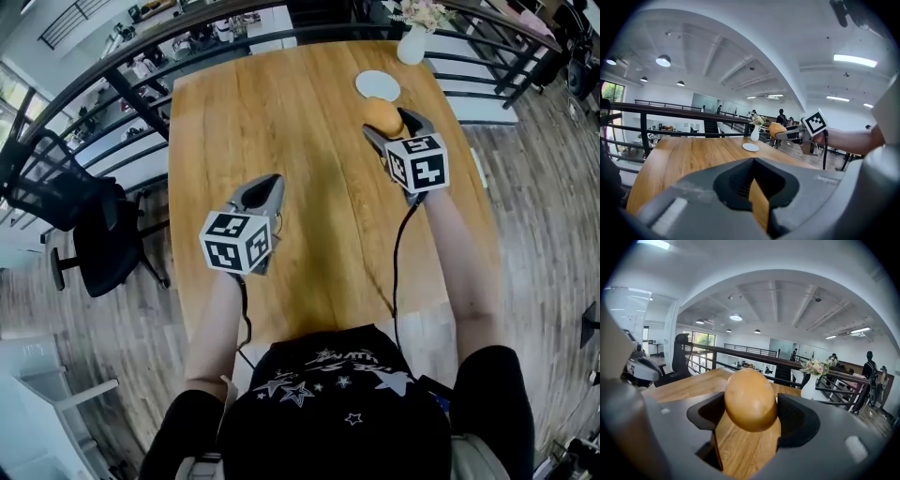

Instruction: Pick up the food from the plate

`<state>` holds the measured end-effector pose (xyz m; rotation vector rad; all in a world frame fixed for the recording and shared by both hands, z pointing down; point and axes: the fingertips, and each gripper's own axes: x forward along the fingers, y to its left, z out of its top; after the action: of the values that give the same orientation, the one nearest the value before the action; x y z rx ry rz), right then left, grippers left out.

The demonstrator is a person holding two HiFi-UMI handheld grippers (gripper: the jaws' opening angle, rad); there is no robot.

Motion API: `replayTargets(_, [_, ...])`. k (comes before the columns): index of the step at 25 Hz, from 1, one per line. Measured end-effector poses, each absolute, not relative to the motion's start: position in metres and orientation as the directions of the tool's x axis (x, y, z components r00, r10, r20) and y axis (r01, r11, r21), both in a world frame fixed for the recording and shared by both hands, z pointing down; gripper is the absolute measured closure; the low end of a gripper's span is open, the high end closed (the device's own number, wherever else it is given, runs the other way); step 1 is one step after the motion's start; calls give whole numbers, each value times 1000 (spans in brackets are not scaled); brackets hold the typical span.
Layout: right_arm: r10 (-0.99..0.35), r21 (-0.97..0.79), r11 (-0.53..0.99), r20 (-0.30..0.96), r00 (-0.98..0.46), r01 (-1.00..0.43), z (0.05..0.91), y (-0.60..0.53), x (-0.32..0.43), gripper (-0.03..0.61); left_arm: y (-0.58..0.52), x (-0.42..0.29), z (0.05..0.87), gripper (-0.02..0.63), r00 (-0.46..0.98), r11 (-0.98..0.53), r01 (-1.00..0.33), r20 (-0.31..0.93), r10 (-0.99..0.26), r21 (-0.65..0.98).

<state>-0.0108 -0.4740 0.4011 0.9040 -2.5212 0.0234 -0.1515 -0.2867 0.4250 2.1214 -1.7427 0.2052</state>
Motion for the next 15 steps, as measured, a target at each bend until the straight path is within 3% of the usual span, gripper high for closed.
replayTargets(15, [-659, 33, 710, 383, -647, -704, 396, -327, -12, 227, -201, -160, 416, 615, 360, -291, -924, 314, -878, 247])
